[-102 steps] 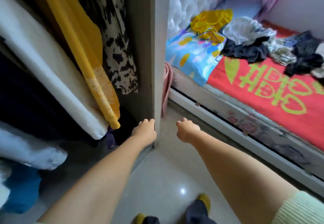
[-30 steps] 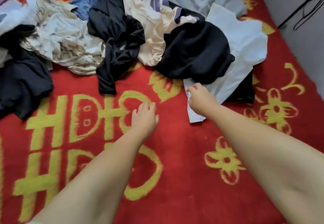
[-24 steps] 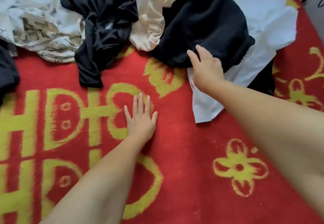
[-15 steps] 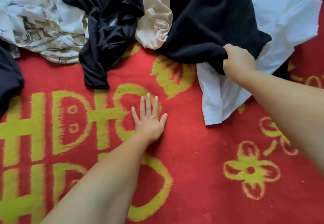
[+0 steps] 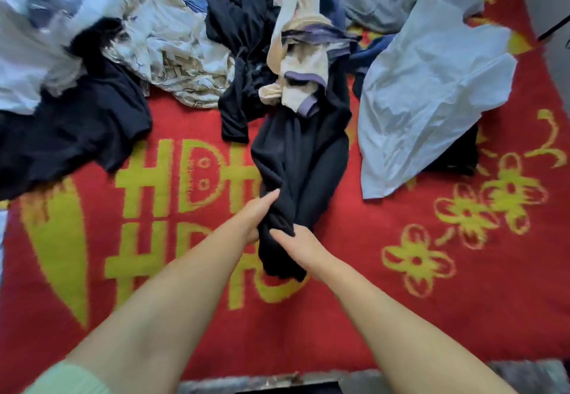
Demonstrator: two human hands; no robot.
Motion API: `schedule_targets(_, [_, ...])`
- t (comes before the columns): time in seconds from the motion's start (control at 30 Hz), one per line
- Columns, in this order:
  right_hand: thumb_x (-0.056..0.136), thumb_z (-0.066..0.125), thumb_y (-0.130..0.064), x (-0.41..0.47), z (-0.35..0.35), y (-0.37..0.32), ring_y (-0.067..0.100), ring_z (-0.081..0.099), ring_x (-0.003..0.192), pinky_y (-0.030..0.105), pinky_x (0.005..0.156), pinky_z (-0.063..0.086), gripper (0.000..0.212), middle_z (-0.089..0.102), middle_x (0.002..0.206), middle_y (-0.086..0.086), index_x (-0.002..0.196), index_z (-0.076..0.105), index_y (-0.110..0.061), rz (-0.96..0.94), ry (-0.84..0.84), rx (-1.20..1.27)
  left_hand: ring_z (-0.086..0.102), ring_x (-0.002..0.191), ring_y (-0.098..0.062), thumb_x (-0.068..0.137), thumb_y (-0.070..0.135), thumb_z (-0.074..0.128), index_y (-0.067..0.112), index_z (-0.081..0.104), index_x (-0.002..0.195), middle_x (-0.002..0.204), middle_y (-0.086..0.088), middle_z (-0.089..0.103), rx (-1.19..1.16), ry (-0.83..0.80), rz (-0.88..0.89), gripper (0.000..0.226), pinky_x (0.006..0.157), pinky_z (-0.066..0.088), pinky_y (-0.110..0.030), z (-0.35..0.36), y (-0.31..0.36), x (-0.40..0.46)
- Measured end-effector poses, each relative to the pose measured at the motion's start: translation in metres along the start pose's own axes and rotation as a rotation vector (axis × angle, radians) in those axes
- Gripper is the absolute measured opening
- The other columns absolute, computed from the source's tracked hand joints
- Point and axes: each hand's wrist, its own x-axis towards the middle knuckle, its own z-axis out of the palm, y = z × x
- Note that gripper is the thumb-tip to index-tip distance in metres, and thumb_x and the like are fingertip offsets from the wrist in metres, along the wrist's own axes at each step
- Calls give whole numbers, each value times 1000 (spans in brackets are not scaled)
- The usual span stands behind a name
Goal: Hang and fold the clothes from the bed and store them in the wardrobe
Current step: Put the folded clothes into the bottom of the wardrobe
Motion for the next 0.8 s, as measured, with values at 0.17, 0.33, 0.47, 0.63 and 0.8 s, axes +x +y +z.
schedule_targets(0.17, [94, 58, -29, -71, 12, 5, 6, 57, 76, 20, 70, 44, 14, 64, 84, -7, 82, 63, -25, -14, -188, -99, 63, 77, -16, 100, 17, 44, 13, 58, 112, 95, -5, 67, -9, 152, -19, 19, 62, 51, -25, -39, -48, -72])
schedule_targets(0.33, [94, 60, -25, -121, -9, -22, 6, 58, 76, 17, 67, 44, 13, 66, 83, -5, 91, 68, -15, -100, -128, -52, 64, 70, -17, 93, 12, 46, 15, 61, 88, 81, -4, 67, -234, 100, 156, 17, 61, 53, -27, -40, -30, -145])
schedule_targets(0.47, [93, 62, -29, -157, -33, -67, 11, 68, 78, 22, 68, 51, 19, 74, 87, 0, 92, 73, -14, -160, -46, 81, 71, 77, -21, 97, 28, 50, 7, 67, 96, 88, -10, 73, -485, -88, 286, 27, 72, 56, -32, -29, -5, -206])
schedule_targets(0.63, [95, 58, -38, -206, -60, -127, 15, 72, 79, 23, 66, 55, 34, 76, 91, 5, 83, 78, -12, -217, -136, 308, 64, 56, -11, 99, 30, 47, 8, 66, 91, 69, -2, 70, -549, -243, 400, 31, 52, 54, -20, -25, 34, -282])
schedule_targets(0.8, [96, 50, -39, -241, -63, -179, 16, 71, 86, 26, 75, 56, 34, 74, 95, 7, 105, 70, -14, -305, -282, 683, 68, 86, -15, 99, 14, 37, 14, 61, 111, 95, -4, 71, -255, -366, 684, 27, 72, 57, -30, -20, 56, -344])
